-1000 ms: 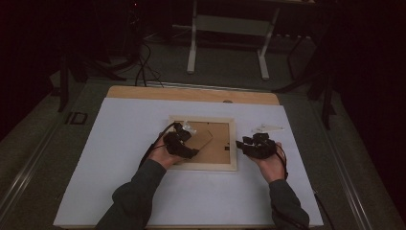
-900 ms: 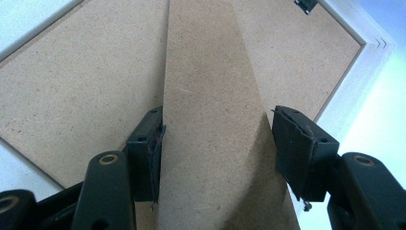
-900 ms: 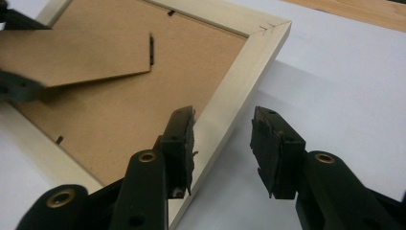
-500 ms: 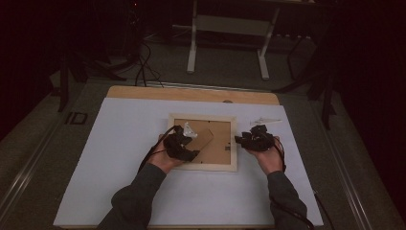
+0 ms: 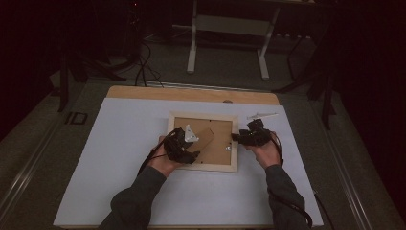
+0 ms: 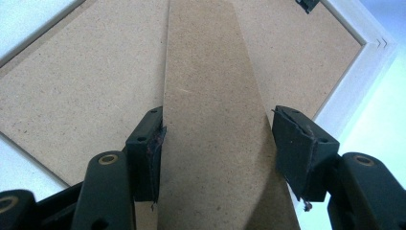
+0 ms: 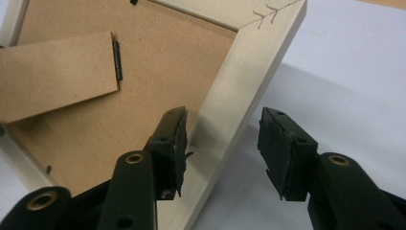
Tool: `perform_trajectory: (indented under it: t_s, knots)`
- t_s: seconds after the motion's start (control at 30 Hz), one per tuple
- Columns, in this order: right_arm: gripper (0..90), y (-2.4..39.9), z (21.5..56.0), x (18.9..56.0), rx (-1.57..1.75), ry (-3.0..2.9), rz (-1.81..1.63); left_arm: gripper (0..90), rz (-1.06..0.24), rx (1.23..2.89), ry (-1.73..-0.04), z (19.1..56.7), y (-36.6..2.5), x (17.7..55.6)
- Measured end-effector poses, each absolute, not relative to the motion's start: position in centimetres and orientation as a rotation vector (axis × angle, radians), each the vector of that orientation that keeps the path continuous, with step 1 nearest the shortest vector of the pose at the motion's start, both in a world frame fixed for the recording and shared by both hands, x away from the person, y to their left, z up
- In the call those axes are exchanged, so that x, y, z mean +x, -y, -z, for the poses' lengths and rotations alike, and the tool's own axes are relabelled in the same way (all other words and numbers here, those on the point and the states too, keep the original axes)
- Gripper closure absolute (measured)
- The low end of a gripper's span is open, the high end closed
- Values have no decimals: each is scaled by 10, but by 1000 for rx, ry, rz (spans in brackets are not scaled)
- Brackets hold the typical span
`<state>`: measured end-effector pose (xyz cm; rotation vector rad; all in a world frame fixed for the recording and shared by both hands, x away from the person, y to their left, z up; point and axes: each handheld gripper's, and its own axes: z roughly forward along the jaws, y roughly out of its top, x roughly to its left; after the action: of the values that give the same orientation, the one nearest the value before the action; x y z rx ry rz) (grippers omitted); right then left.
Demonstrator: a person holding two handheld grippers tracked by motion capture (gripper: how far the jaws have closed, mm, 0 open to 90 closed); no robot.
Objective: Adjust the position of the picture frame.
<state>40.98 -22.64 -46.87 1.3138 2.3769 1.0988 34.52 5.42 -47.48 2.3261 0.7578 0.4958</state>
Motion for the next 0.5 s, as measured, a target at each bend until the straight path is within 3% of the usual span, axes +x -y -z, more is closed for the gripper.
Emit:
perform_trajectory:
  t_s: [0.5]
  knots:
    - [516, 229, 467, 423, 1360, -2474, -1120, 411, -573, 2306, -721, 476, -53, 336]
